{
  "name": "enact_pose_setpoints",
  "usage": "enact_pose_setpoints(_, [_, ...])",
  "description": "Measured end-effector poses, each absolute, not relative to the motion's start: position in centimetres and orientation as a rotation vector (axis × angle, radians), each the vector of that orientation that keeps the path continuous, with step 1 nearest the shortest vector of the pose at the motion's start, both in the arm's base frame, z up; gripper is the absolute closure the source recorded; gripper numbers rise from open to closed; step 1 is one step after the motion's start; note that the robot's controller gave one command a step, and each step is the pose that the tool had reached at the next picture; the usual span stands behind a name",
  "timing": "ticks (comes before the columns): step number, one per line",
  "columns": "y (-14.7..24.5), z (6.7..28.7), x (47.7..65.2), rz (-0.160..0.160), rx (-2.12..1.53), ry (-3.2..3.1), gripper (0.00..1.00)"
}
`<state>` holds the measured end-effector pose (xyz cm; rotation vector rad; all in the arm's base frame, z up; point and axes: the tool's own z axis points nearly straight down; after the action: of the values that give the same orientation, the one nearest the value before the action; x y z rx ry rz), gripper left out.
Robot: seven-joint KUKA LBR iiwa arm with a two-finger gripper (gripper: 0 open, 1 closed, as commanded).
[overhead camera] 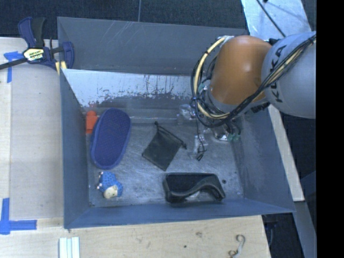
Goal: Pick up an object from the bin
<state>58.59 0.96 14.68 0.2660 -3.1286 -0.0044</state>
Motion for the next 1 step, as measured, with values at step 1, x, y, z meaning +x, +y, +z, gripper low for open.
enact_pose_setpoints(1, [3.38, 8.28, 57.07, -0.001, 0.01, -3.149, 0.0])
